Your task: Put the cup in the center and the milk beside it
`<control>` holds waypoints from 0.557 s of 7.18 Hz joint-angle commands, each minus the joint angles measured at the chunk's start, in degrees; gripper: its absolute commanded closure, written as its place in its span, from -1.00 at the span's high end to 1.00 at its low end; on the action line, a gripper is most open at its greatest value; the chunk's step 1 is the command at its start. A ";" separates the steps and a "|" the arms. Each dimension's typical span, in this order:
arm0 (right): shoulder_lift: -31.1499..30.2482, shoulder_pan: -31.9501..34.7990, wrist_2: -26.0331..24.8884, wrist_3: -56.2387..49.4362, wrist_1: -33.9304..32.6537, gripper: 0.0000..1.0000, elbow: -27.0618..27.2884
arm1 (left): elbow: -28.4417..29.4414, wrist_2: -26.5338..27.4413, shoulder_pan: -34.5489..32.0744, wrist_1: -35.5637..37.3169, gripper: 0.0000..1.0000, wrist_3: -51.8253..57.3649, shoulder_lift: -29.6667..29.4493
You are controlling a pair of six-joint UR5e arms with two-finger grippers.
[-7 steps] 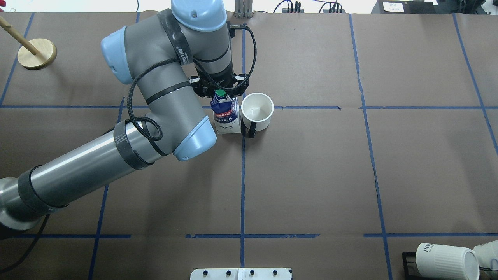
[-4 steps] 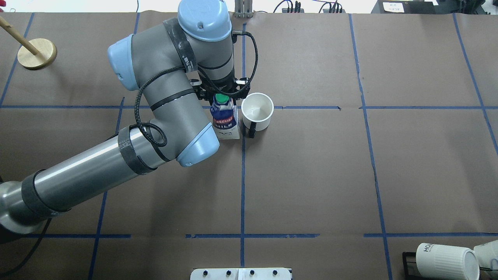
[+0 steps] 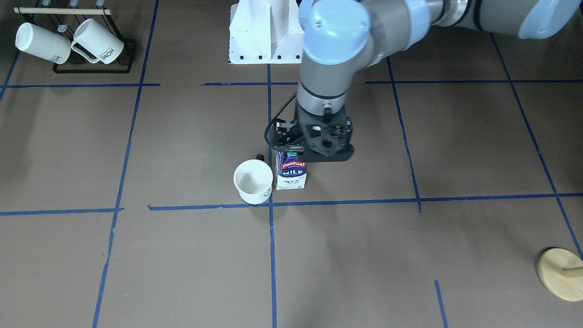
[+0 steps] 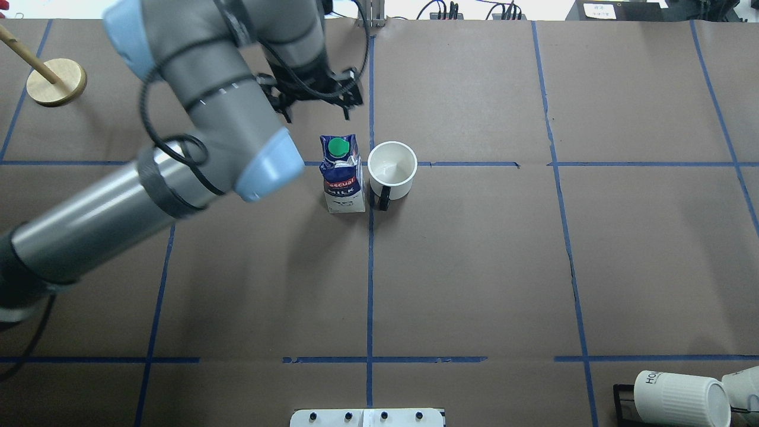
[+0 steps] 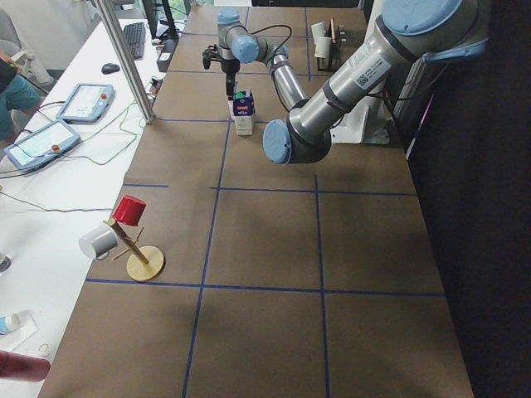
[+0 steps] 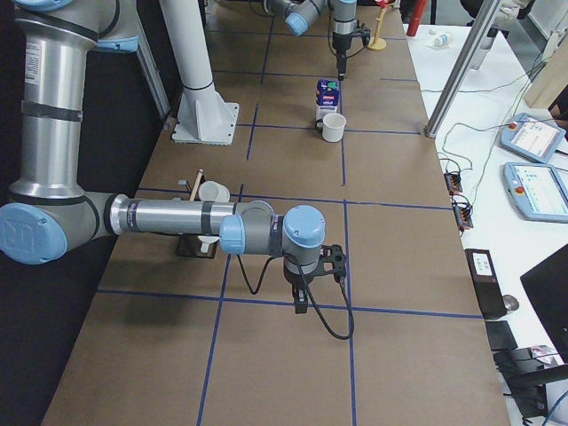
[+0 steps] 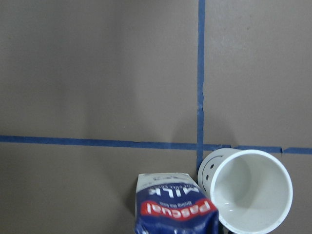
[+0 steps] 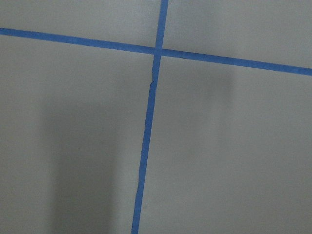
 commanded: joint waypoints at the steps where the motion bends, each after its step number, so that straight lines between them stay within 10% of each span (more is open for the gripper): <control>1: 0.04 0.00 0.00 0.33 0.00 1.00 0.00 | -7.65 -4.98 -8.70 4.64 1.00 16.94 9.61; 4: 0.04 0.09 0.26 1.55 -0.09 0.99 -0.61 | -9.88 -9.83 -24.70 4.22 1.00 51.29 29.72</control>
